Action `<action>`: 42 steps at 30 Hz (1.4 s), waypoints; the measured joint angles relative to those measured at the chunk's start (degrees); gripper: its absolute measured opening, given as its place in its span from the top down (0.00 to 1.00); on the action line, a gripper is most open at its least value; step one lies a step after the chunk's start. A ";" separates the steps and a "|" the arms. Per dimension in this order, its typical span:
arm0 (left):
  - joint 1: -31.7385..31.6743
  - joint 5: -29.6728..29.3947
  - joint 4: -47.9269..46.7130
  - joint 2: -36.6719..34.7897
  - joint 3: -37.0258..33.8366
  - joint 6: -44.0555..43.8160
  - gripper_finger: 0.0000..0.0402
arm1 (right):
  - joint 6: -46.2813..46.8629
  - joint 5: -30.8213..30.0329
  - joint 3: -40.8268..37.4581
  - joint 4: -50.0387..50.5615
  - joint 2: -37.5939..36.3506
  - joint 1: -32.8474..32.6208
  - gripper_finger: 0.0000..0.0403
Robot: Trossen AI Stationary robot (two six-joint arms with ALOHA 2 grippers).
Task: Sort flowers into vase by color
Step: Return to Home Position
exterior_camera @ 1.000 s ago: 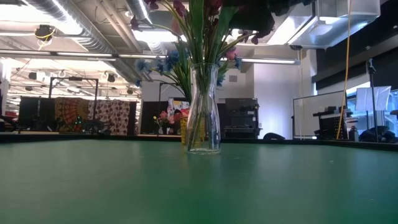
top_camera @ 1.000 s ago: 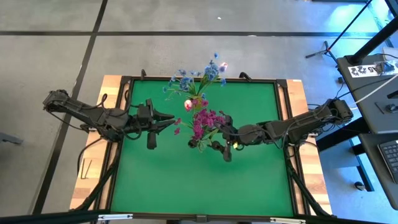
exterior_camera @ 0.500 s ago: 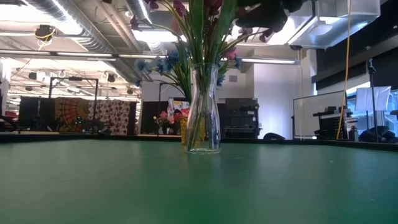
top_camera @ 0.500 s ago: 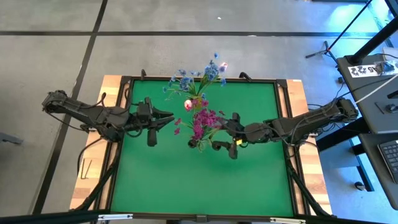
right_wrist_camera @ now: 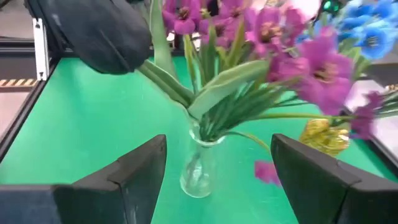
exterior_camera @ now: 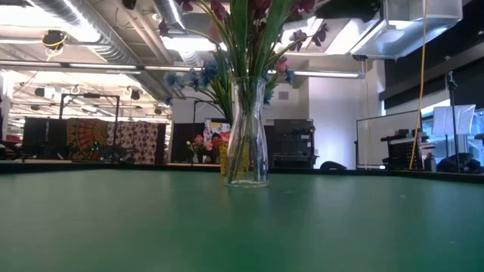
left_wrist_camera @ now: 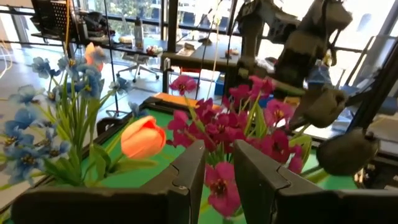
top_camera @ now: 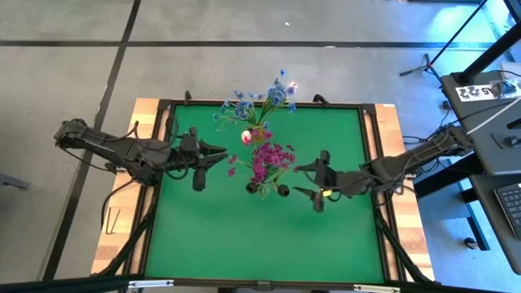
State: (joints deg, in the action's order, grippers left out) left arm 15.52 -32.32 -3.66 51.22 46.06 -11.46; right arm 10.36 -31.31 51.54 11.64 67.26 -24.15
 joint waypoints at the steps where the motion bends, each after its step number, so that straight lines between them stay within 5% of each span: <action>1: 0.01 -0.02 -0.68 -0.01 0.00 -0.02 0.80 | -0.01 -0.69 -0.49 0.26 -1.17 -0.34 0.29; 16: -5.23 0.46 7.80 -5.67 -11.25 1.49 0.80 | -1.47 11.13 -21.78 -11.85 -23.00 8.45 0.29; 33: -14.55 6.47 13.84 -15.47 -21.60 0.06 0.80 | -7.72 18.89 -26.26 -0.06 -49.60 20.16 0.30; 42: -15.28 8.08 13.76 -16.75 -23.23 1.33 0.80 | -7.84 21.49 -32.50 -1.56 -60.36 20.10 0.59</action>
State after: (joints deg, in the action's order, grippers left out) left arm 0.24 -24.23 10.11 34.47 22.83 -10.13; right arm 2.52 -9.82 19.03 10.08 6.90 -4.05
